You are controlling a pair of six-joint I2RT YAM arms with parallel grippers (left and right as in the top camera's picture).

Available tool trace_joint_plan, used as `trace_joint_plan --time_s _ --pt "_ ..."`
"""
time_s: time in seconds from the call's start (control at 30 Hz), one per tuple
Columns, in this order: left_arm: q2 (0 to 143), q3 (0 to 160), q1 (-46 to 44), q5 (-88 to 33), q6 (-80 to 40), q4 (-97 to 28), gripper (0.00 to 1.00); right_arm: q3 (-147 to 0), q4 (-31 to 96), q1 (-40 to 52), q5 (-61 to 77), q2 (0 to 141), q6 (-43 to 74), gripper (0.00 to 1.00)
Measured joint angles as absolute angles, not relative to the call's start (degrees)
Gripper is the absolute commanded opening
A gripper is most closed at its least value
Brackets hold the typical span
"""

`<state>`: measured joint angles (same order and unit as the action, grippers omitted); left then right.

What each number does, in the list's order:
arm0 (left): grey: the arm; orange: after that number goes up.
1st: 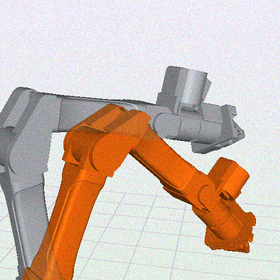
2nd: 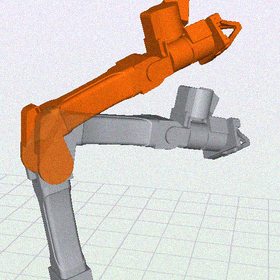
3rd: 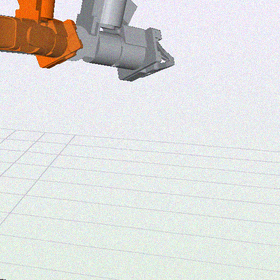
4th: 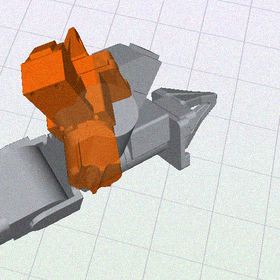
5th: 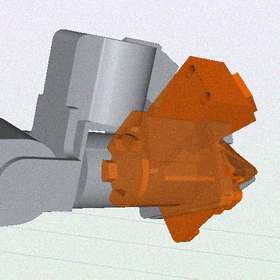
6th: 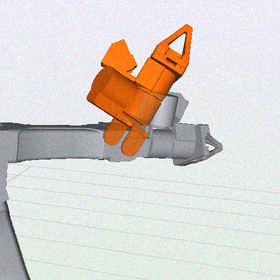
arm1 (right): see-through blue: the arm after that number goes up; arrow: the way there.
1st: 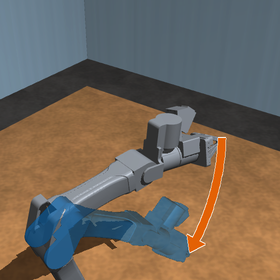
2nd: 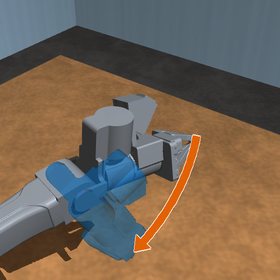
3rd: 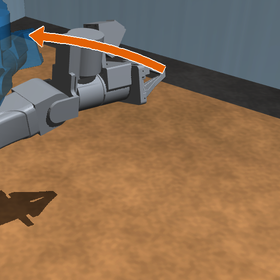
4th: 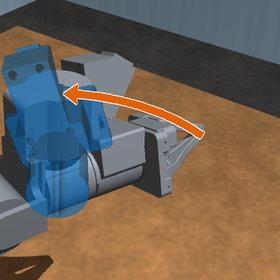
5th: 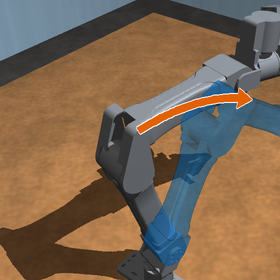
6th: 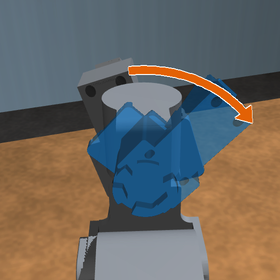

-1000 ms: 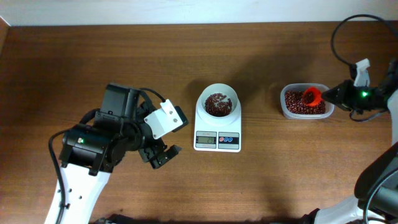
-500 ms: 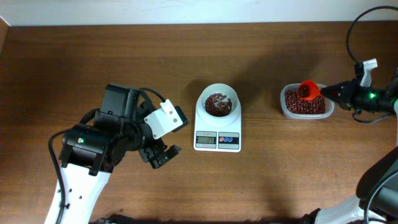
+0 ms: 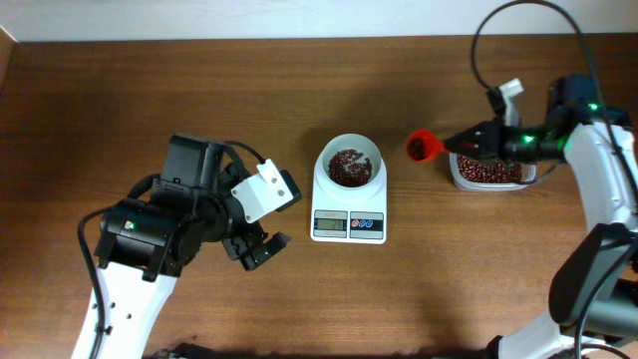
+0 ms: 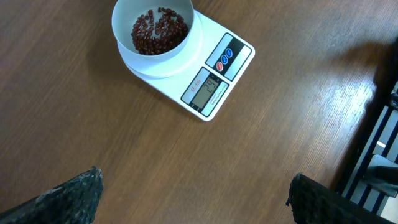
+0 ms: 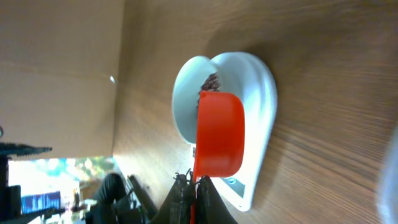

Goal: Scoop and weigh 50g on scale
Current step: 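Carry the filled red scoop left over the white bowl, then tilt the red scoop to pour beans into the white bowl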

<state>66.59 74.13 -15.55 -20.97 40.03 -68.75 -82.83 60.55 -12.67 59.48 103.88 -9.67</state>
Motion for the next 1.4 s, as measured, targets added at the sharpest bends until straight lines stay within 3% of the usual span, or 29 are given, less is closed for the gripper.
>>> trace_joint_plan --time_s 0.43,0.87,1.4 --pt "66.6 74.1 -15.6 -21.0 40.0 -68.8 0.99 -82.8 54.4 0.9 53.2 101.7 -9.7 0.04" --pt "66.6 74.1 -15.6 -21.0 40.0 -68.8 0.99 -82.8 46.0 12.4 32.9 101.6 -12.8 0.04" --pt "66.6 74.1 -15.6 -21.0 40.0 -68.8 0.99 -82.8 43.2 18.5 22.1 98.9 -14.0 0.04"
